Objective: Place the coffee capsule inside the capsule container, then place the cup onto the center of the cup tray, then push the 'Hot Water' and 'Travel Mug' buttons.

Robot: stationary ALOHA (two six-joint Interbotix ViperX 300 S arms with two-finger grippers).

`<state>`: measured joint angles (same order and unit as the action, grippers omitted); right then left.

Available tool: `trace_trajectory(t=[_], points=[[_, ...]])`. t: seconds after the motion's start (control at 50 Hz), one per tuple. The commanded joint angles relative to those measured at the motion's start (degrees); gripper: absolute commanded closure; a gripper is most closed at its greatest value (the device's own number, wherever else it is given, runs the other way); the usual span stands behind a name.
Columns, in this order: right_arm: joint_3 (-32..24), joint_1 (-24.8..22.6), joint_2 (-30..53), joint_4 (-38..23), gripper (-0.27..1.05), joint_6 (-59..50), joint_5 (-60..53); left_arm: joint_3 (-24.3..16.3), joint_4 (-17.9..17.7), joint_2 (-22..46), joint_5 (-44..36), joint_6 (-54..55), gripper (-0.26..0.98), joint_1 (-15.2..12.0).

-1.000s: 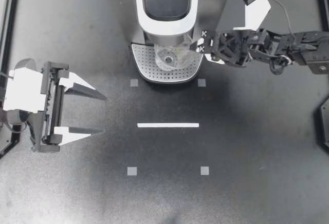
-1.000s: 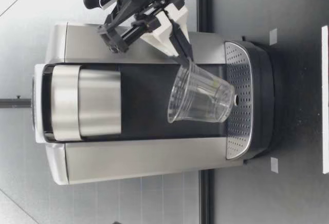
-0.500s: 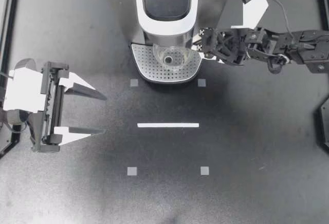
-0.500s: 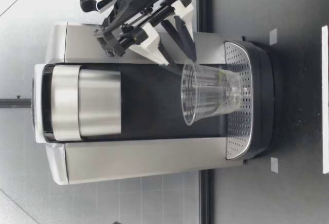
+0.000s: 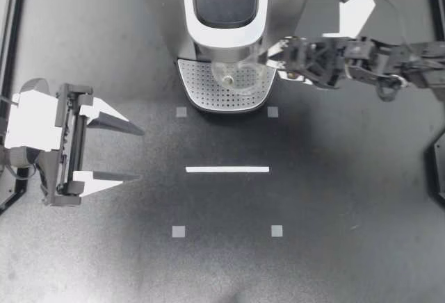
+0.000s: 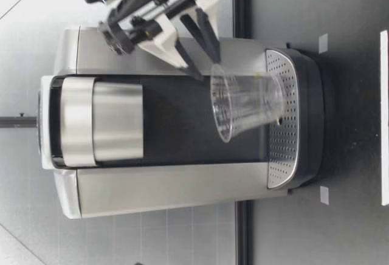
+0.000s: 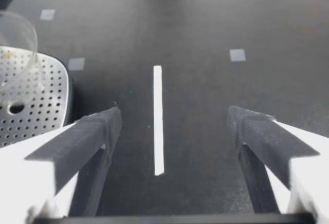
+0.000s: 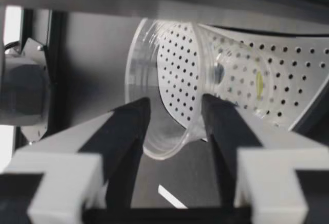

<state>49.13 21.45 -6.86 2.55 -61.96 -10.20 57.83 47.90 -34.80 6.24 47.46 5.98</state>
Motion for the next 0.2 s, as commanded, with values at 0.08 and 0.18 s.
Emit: trace_trajectory(t=[0.08,0.18], points=[[0.44,0.26,-3.08,-0.18,0.28,0.09,-1.41,-1.05,-0.18,-0.44,0.18,0.09,-0.04,-0.18],[0.62,0.18,-2.81,-0.18,0.28,0.00,-1.76,-1.14,-0.18,-0.44,0.18,0.09,-0.04,-0.53]])
